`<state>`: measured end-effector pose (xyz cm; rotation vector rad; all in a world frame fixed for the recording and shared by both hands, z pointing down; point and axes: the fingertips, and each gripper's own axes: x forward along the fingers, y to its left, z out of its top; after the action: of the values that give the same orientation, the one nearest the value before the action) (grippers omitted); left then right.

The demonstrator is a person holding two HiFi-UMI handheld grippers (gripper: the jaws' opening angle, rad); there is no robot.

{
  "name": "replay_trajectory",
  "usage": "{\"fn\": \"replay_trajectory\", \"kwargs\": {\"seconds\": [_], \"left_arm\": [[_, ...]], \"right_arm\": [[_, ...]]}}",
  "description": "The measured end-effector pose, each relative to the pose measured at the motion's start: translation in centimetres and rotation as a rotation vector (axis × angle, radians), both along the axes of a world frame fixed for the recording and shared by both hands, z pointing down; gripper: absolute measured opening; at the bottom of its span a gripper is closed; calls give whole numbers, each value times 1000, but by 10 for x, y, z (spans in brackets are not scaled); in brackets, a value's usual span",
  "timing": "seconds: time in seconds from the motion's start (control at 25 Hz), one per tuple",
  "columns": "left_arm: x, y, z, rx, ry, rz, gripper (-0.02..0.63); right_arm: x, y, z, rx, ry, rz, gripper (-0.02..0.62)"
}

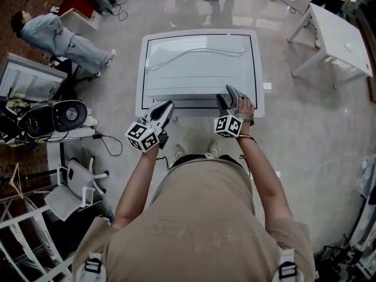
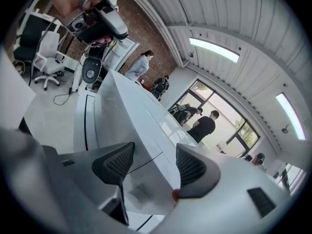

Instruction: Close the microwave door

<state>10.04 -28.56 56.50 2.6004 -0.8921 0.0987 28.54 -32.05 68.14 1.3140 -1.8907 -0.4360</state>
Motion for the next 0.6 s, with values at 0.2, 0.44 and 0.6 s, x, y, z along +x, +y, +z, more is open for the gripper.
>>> {"fn": "replay_trajectory", "kwargs": {"seconds": [0.2, 0.44, 0.6], "left_arm": [[7, 3, -7, 14, 2, 1, 8], [6, 1, -42, 75, 27, -1, 8], [6, -4, -91, 153, 53, -7, 8]], "right_arm": [[6, 3, -23, 5, -131, 2, 276], [11, 11, -131, 127, -407, -41, 275], [17, 21, -199, 198, -548, -86, 271]]}}
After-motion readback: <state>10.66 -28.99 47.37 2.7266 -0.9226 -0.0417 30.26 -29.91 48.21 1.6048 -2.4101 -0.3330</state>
